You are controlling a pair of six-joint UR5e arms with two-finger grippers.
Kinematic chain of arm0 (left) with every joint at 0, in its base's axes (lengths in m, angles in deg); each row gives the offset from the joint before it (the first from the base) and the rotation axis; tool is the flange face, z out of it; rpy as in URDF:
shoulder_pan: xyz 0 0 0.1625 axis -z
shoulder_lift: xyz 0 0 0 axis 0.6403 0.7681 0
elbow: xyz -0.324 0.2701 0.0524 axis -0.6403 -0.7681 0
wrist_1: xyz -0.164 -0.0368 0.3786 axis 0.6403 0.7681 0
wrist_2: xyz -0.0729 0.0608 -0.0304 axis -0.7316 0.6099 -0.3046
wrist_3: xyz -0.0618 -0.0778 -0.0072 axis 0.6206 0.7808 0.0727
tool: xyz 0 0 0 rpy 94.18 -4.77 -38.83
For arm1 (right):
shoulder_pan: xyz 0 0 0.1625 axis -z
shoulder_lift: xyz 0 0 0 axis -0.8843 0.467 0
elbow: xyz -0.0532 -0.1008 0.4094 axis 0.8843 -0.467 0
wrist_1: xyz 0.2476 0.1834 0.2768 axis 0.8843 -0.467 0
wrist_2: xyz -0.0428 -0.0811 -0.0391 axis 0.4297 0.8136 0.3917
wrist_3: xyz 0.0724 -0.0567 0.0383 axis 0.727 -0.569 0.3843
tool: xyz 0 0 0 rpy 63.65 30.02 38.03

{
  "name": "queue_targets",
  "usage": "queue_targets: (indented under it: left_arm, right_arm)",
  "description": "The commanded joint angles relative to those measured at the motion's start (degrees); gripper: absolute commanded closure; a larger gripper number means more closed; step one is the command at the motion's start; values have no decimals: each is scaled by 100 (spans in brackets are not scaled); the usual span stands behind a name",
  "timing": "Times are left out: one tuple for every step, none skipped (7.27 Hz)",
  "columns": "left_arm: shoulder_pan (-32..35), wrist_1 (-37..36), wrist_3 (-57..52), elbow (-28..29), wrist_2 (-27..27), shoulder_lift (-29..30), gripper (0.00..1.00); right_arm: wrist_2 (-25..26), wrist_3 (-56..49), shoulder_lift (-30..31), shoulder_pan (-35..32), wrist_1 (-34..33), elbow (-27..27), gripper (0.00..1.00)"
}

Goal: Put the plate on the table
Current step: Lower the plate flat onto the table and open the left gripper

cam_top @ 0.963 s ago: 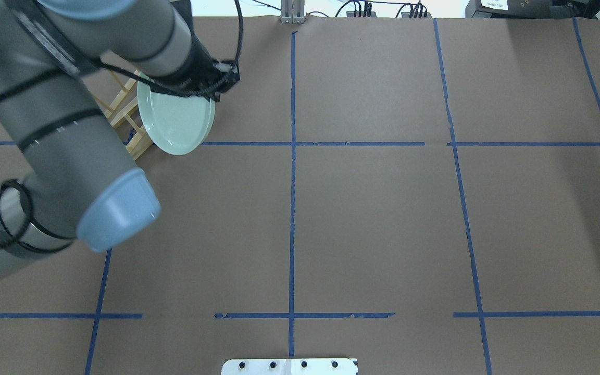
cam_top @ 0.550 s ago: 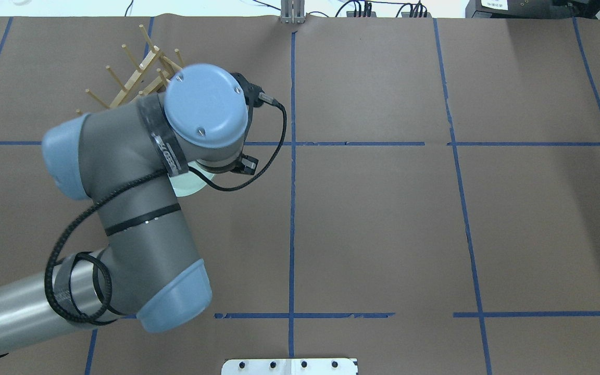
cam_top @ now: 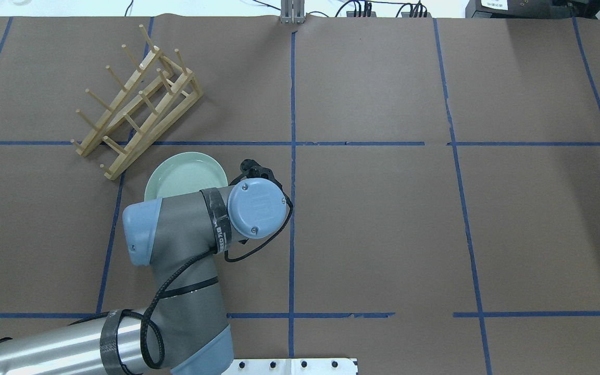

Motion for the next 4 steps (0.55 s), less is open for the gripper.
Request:
queue_targets:
  left_arm:
    - [-365, 46, 317, -134, 634, -123, 0]
    - [-339, 194, 372, -310, 637, -176, 0]
    - [-209, 274, 660, -669, 637, -194, 0]
    - [36, 736, 784, -960, 628, -203, 0]
  right_arm:
    - [0, 4, 0, 5, 2, 0, 0]
    - [0, -5, 0, 5, 2, 0, 0]
    - [0, -5, 0, -4, 2, 0, 0]
    - [0, -5, 0, 5, 2, 0, 0]
